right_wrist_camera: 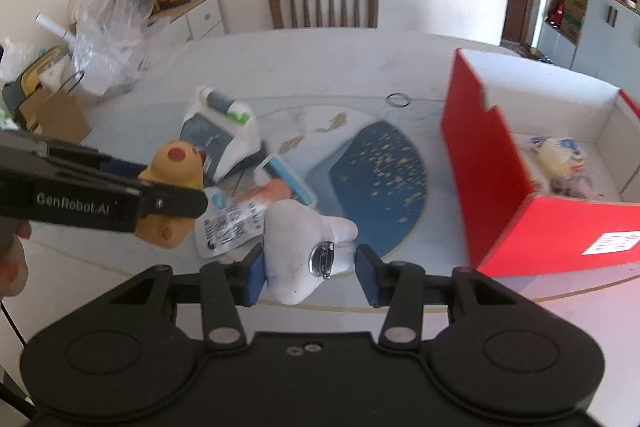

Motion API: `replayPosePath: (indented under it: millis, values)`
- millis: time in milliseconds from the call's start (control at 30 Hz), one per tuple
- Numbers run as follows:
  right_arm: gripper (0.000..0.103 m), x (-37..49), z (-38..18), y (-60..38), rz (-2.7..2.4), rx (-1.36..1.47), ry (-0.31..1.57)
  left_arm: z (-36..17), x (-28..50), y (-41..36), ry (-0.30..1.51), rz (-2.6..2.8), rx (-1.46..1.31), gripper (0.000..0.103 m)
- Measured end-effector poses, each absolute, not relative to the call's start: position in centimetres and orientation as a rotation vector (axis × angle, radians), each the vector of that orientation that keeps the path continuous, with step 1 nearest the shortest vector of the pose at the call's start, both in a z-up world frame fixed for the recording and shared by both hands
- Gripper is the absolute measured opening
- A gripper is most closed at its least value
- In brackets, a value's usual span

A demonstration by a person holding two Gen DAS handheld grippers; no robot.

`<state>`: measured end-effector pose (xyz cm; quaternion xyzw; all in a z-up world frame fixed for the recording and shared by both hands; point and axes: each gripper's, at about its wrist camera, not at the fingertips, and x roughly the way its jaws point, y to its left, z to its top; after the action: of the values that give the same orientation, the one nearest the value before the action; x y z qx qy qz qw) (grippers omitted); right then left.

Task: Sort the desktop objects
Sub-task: 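Carry yellow plush in left tool and white plush tooth in right tool toward red box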

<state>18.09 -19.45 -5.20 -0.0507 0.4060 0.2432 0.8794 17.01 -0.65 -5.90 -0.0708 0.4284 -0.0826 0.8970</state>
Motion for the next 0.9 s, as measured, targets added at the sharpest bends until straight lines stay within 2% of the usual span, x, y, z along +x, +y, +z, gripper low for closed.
replayPosePath:
  millis: [900]
  values:
    - [0.046,21.7,-0.2,-31.6,0.417,-0.011,0.741,-1.6,21.0,-12.0,0.817,-0.296,-0.077,0.047]
